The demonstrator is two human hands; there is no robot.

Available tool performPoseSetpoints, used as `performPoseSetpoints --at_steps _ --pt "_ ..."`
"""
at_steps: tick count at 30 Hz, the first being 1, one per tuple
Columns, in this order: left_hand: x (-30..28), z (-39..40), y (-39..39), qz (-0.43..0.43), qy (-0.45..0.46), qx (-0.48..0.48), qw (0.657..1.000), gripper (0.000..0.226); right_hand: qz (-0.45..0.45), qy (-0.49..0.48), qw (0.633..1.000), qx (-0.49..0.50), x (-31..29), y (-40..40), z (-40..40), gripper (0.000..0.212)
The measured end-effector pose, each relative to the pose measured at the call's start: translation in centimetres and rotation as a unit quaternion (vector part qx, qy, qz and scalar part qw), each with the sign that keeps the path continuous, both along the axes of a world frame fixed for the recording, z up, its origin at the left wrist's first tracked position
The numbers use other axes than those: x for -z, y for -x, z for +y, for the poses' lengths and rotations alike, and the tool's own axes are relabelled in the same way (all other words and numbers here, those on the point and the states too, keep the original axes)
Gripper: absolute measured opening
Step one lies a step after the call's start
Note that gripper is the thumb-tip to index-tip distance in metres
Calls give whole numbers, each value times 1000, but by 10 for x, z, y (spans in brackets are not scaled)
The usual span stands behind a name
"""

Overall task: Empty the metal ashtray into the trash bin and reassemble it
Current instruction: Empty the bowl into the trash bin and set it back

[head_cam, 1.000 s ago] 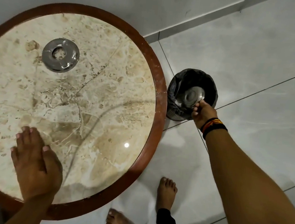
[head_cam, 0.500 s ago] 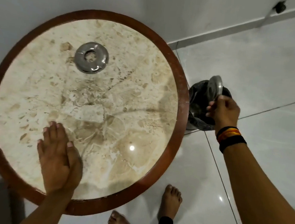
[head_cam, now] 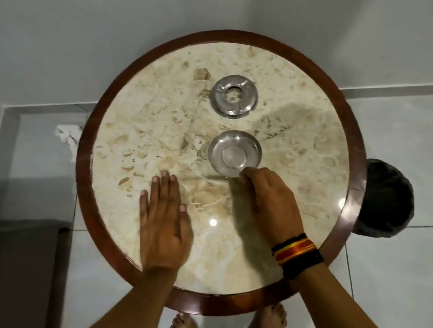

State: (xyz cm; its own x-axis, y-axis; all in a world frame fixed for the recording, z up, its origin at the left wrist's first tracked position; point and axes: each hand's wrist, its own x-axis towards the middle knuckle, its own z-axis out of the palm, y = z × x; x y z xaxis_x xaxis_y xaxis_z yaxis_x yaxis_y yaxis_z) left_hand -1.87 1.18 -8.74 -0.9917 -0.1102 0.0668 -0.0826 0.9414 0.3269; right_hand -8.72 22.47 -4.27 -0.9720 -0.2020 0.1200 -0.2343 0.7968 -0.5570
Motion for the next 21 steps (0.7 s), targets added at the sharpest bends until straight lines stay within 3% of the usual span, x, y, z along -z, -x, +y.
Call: performPoseSetpoints --at_steps 9,13,15,17,19,21 --pt "1 -3 1 -17 7 7 1000 64 -45 -63 996 -49 -3 -7 -5 28" --pt "1 -4 1 -20 9 8 1000 64 -12 3 998 63 -25 37 -6 33" --pt "2 -3 0 -18 8 9 1000 63 -11 30 994 108 -34 79 -13 43" --pt "2 -4 0 -20 7 10 1000 63 -74 24 988 134 -34 128 -22 65" --pt "2 -4 0 -22 5 10 1000 63 -167 -37 977 129 -34 171 -34 91" --pt "0 -4 1 -23 0 9 1000 64 -215 -131 962 108 -34 199 -49 103"
